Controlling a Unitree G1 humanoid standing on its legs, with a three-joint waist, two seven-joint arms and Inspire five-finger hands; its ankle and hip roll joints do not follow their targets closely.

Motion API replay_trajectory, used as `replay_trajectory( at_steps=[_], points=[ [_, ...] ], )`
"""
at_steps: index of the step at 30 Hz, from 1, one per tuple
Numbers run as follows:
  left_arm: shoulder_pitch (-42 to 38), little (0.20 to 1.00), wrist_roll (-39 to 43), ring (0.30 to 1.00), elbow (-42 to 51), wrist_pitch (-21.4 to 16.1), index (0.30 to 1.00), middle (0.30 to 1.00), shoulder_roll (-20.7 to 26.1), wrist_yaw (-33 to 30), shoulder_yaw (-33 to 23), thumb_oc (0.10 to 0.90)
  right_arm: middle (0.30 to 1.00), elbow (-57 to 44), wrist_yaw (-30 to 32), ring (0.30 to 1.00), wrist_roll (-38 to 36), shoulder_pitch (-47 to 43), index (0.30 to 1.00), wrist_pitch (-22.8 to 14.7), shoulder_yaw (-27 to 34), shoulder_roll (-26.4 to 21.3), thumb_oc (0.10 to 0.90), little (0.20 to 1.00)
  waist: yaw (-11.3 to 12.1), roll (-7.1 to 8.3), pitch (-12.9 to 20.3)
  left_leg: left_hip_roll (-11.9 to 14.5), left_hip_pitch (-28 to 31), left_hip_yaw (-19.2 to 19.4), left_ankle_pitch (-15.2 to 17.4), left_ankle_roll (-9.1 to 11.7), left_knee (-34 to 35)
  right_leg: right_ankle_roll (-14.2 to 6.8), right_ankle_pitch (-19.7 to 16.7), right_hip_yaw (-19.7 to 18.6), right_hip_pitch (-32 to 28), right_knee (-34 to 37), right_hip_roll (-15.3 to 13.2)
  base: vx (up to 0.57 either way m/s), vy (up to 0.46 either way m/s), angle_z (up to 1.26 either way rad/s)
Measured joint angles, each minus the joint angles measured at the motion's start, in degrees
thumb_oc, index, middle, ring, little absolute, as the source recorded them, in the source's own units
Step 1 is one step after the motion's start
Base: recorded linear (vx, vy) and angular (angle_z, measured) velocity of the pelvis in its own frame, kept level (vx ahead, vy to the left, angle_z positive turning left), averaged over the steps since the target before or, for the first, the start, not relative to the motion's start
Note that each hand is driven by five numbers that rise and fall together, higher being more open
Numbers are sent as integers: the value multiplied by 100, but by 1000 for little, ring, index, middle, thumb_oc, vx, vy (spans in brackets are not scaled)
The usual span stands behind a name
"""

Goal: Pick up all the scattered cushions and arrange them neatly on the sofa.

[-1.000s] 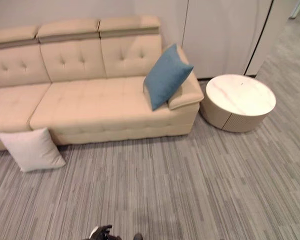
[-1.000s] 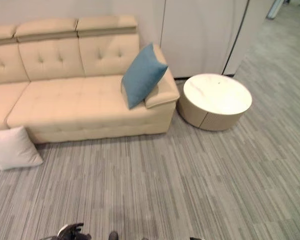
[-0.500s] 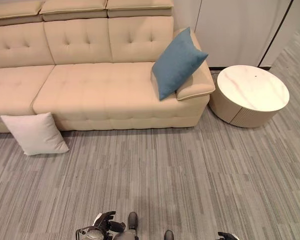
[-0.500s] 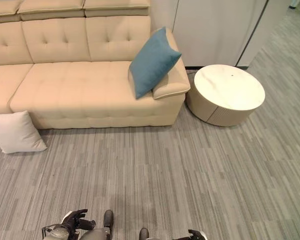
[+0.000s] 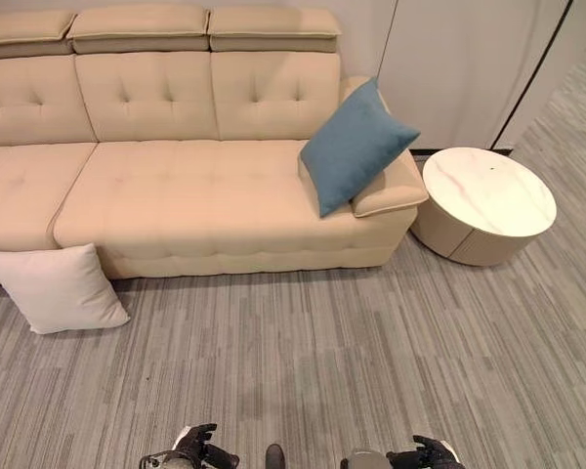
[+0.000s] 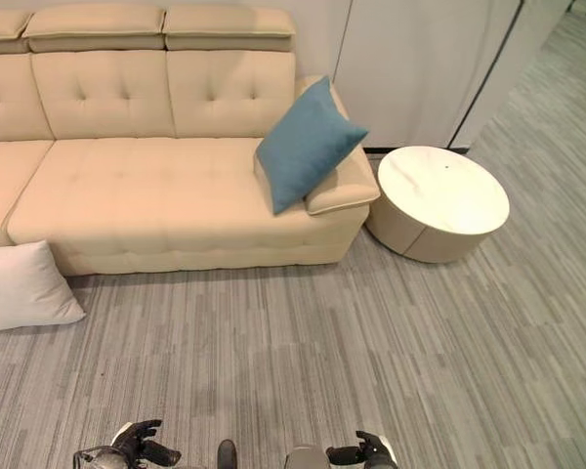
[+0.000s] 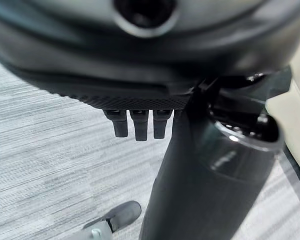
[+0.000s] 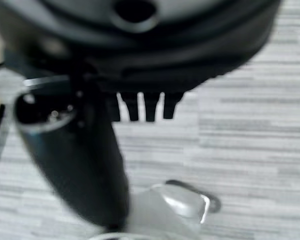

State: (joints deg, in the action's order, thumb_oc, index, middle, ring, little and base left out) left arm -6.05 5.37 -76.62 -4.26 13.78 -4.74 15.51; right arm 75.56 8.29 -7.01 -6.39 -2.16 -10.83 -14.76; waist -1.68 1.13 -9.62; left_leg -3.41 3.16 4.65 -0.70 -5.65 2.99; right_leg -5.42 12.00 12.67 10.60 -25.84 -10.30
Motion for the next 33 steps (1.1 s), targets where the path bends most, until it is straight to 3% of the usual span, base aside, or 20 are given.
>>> replay_trajectory(
  at_steps=[3,5,6,10,12,13,15,16,18,19,21,22,23,25,27,29,30,33],
  points=[
    [91,900,-5,900,-7,46,900,900,33,0,-3,800,900,-52,-12,900,27,27,900,7,-24,23,800,900,-57,93,-8,44,178,62,64,101,37,9,-368,-82,281,849,209,220,-93,-7],
    [110,900,-102,900,0,46,900,900,8,0,0,800,900,-56,-37,900,43,223,900,30,-117,32,800,900,-97,126,3,55,300,-98,170,214,19,32,-933,-200,385,1138,331,210,-118,38],
    [127,900,-106,900,26,44,900,900,-26,11,2,800,900,-34,-53,900,54,381,900,47,-116,30,800,900,-128,119,2,69,408,-235,219,286,18,317,-1353,-171,211,1342,380,248,-141,40],
    [134,900,-108,900,12,22,900,900,-129,11,-1,800,900,44,-55,900,34,405,900,43,-96,18,800,900,-103,-27,48,370,329,-534,360,546,-551,555,-1421,-3,-451,2011,708,202,-177,21],
    [78,900,-108,900,2,-9,900,900,-152,15,-5,800,900,45,-55,900,4,347,900,31,-97,13,800,900,-86,56,85,360,-71,-627,448,727,-1330,529,-1386,44,-642,2328,733,50,-117,30],
    [21,900,-99,900,22,-54,900,900,-119,42,-13,800,900,29,-54,900,-4,341,900,20,-107,5,800,900,-50,149,143,322,-362,-676,414,879,-1925,624,-1474,43,-755,2540,742,49,-121,20],
    [-27,900,-86,900,30,-77,900,900,-136,21,-67,800,900,36,-47,900,-11,224,900,7,-118,-32,800,900,-13,179,121,349,-694,-693,431,994,-2610,874,-1487,62,-860,2619,788,91,-87,8],
    [-155,900,-86,900,30,-86,900,900,-143,8,-67,800,900,45,-42,900,-23,124,900,-1,-122,-37,800,900,28,237,81,370,-1015,-690,285,1226,-3204,964,-1397,87,-938,2685,809,98,-48,2],
    [-191,900,-90,900,58,-93,900,900,-156,15,-59,800,900,44,-35,900,-54,92,900,-44,-183,-42,800,900,47,276,72,402,-1051,-657,364,1178,-3356,998,-1499,142,-1038,2783,850,182,-36,2],
    [-195,900,-91,900,59,-86,900,900,-180,31,-43,800,900,47,-34,900,-59,26,900,-68,-225,-47,800,900,36,258,65,475,-1093,-605,403,1120,-3300,1078,-1309,142,-1128,2885,900,229,-14,21],
    [-257,900,-92,900,87,-90,900,900,-184,48,-35,800,900,49,-45,900,-66,65,900,-51,-242,-16,800,900,19,352,40,525,-1127,-344,432,1066,-2737,1129,-1368,242,-1242,3076,906,188,31,37],
    [-318,900,-92,900,93,-92,900,900,-200,51,1,800,900,71,-40,900,-68,96,900,-9,-236,-23,800,900,19,375,-29,551,-1171,-176,421,1080,-1876,1082,-1320,350,-1288,3141,929,276,92,43],
    [-336,900,-85,900,129,-87,900,900,-194,55,-4,800,900,90,-43,900,-67,153,900,12,-232,-23,800,900,14,344,-38,552,-1262,-174,149,1098,-1007,939,-1294,446,-1327,3119,978,278,116,34],
    [-338,900,-91,900,129,-88,900,900,-194,48,-3,800,900,205,-32,900,-66,178,900,9,-229,-27,800,900,44,288,-37,597,-1266,-120,-231,1168,-222,788,-1169,443,-1412,3156,1095,257,120,-6],
    [-335,900,-88,900,131,-89,900,900,-196,50,-18,800,900,239,-25,900,-66,164,900,5,-228,-54,800,900,52,229,-52,613,-1315,-120,-374,1117,-187,857,-1179,417,-1506,3122,1156,208,122,-24],
    [-300,900,-99,900,99,-86,900,900,-224,57,-30,800,900,224,-13,900,-55,176,900,-1,-225,-57,800,900,-13,153,-33,552,-1306,-139,-427,993,-475,730,-996,376,-1725,3110,1182,256,188,-14],
    [-219,900,-110,900,86,-89,900,900,-284,58,2,800,900,263,-12,900,-51,273,900,18,-221,-73,800,900,-42,34,42,558,-1171,-199,-572,794,-487,665,-878,296,-1817,3022,1227,153,130,-14],
    [-249,900,-218,900,74,-81,900,900,-251,47,18,800,900,224,-46,900,-48,358,900,8,-228,23,800,900,-62,93,90,261,-980,-133,-450,462,-422,450,-552,-68,-1633,2347,908,218,269,-6]
  ],
)
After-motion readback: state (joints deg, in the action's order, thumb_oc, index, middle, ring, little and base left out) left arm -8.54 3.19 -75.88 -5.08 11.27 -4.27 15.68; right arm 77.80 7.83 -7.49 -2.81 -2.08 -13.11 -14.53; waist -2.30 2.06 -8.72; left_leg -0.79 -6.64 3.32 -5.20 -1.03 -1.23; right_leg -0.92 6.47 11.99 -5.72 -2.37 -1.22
